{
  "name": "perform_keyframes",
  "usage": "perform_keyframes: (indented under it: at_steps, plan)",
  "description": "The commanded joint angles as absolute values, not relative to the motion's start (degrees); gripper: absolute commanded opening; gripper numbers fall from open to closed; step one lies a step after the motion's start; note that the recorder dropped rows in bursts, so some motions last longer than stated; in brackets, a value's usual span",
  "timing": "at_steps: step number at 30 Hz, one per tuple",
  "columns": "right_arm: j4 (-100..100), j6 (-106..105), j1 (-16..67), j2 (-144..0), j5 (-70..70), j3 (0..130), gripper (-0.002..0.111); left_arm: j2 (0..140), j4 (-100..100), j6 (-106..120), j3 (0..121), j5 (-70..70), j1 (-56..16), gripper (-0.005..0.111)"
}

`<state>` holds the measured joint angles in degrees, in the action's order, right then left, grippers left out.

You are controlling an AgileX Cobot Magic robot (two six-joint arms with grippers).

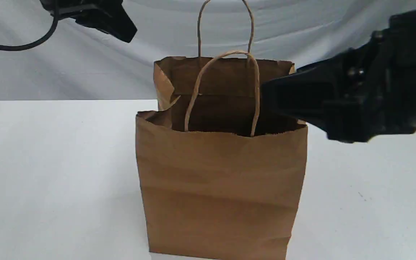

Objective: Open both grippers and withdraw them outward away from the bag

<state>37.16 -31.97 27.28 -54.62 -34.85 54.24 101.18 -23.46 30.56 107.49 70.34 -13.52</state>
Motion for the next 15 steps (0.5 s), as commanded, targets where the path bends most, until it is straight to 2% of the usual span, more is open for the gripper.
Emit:
perform_keyframes:
  at_steps: [1,5,8,10,15]
  plan:
    - [34.3,-31.12,27.48,-50.76,-37.28,53.75,0.043,98.25,-23.73,31.13,102.91,69.96,-13.96,0.045]
    - [31.92,-30.85,27.48,-47.83,-40.01,53.75,0.018,95.59,-26.95,33.63,97.08,69.96,-13.96,0.031]
    - [30.03,-30.54,27.48,-46.11,-41.24,53.75,0.0,93.88,-31.51,36.63,92.61,68.97,-13.96,0.014]
    - [28.26,-28.77,27.48,-45.45,-41.24,53.75,0.0,93.08,-34.72,39.67,90.28,68.72,-13.96,0.002]
    - [22.82,-24.35,27.48,-45.01,-41.24,53.75,0.0,90.66,-40.8,44.1,84.21,68.56,-13.96,0.0]
